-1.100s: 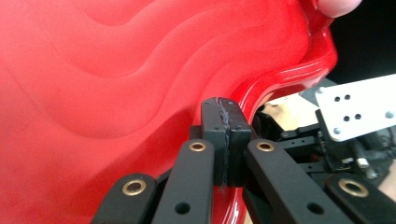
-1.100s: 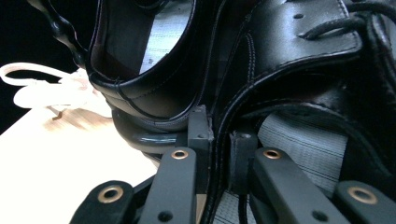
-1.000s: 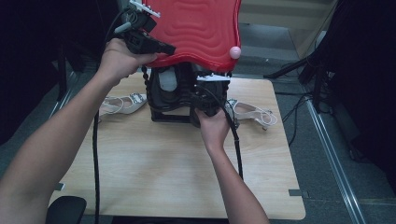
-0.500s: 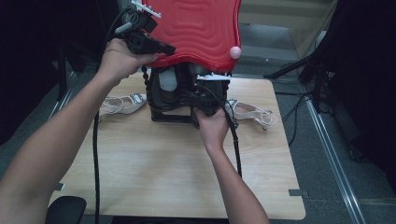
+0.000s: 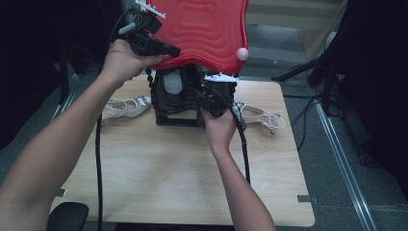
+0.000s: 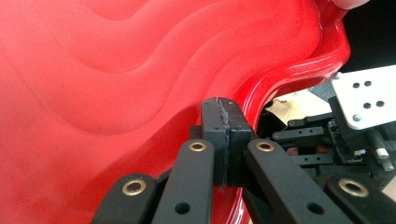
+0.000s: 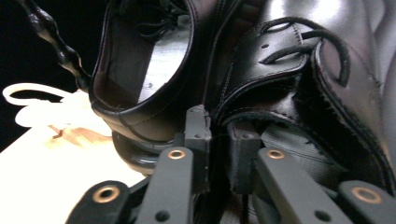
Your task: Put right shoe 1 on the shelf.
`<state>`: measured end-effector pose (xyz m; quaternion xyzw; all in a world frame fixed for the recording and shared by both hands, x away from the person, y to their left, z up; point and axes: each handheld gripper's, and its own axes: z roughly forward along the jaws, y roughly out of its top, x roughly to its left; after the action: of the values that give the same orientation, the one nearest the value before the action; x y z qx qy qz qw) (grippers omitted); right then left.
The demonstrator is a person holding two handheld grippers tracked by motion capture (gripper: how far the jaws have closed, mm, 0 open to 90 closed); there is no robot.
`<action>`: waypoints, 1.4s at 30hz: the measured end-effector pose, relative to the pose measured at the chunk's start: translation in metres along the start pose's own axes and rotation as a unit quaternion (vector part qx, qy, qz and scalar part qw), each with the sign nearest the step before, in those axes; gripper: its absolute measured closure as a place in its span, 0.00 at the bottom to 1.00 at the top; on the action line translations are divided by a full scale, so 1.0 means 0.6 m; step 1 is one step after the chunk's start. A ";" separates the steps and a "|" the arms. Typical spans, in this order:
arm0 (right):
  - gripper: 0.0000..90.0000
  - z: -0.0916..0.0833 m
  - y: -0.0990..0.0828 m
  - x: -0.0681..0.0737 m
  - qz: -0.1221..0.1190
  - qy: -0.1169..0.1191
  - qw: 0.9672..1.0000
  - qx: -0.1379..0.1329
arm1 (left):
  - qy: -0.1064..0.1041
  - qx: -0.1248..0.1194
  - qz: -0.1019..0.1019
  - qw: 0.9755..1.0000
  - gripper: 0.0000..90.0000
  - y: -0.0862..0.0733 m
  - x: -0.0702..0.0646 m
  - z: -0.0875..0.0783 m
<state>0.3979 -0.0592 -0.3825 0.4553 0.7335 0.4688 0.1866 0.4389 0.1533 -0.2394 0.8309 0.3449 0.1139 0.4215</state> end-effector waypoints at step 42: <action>1.00 -0.115 -0.065 0.028 -0.046 0.100 0.992 0.069 | 0.002 -0.004 -0.005 1.000 1.00 -0.002 0.000 0.001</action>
<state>0.3219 -0.0866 -0.3799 0.3838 0.7989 0.4517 0.1017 0.4386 0.1534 -0.2403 0.8274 0.3494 0.1144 0.4246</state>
